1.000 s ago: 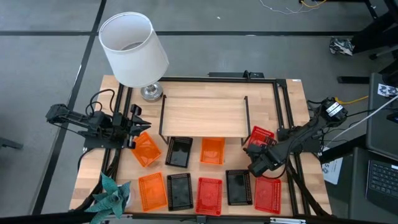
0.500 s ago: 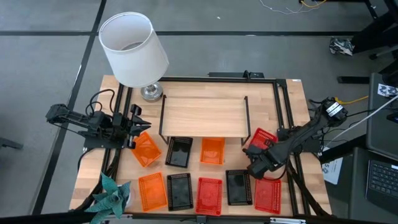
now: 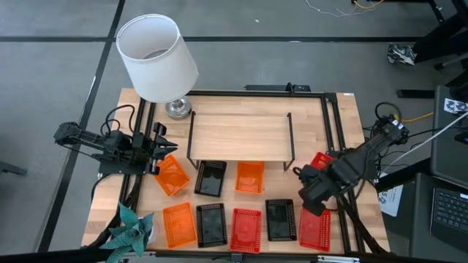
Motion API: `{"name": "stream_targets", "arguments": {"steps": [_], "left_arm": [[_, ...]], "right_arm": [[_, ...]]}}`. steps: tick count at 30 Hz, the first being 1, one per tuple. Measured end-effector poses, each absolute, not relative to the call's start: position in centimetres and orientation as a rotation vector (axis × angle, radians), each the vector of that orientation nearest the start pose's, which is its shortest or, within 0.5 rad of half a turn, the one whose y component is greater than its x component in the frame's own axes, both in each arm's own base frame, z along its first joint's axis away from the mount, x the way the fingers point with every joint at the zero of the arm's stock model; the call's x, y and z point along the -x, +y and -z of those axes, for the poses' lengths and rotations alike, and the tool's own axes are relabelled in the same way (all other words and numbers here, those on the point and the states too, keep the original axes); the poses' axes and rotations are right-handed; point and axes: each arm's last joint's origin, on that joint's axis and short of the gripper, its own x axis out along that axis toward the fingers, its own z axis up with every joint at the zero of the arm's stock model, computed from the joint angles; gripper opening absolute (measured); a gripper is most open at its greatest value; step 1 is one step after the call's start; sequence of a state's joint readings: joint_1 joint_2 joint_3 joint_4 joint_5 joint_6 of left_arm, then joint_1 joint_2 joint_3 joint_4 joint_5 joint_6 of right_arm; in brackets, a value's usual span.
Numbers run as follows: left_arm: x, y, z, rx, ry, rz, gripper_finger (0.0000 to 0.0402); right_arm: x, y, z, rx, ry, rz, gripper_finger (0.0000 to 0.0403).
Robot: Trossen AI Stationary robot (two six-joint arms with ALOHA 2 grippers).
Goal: Stack baskets on shelf by color
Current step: Put the top red bin on the shelf
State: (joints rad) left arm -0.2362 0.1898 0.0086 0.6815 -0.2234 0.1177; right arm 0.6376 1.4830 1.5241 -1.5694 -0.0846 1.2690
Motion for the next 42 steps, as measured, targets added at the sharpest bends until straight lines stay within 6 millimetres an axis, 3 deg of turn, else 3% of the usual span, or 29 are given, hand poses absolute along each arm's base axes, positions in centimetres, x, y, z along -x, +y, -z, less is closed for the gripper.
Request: {"name": "stream_targets", "arguments": {"steps": [8,15,20,30,37,42], "left_arm": [[-9.5,-1.6,-21.5,0.001,-0.497,-0.017,0.0039],[-9.5,-1.6,-21.5,0.001,-0.497,-0.017,0.0039],[-9.5,-1.6,-21.5,0.002,-0.497,-0.017,0.0039],[-9.5,-1.6,-21.5,0.002,-0.497,-0.017,0.0039],[-9.5,-1.6,-21.5,0.002,-0.497,-0.017,0.0039],[-9.5,-1.6,-21.5,0.002,-0.497,-0.017,0.0039]], "right_arm": [[-21.5,14.1,-38.5,-0.383,1.068,0.331,0.0],[-23.3,13.0,-39.7,0.021,0.819,0.319,0.0],[-24.4,11.1,-38.5,0.202,0.888,0.335,0.0],[-25.8,7.9,-33.6,0.059,1.152,0.279,0.0],[-26.3,7.2,-31.2,0.032,1.185,0.287,0.0],[-26.3,7.0,-30.5,0.074,1.207,0.27,0.0]]}}
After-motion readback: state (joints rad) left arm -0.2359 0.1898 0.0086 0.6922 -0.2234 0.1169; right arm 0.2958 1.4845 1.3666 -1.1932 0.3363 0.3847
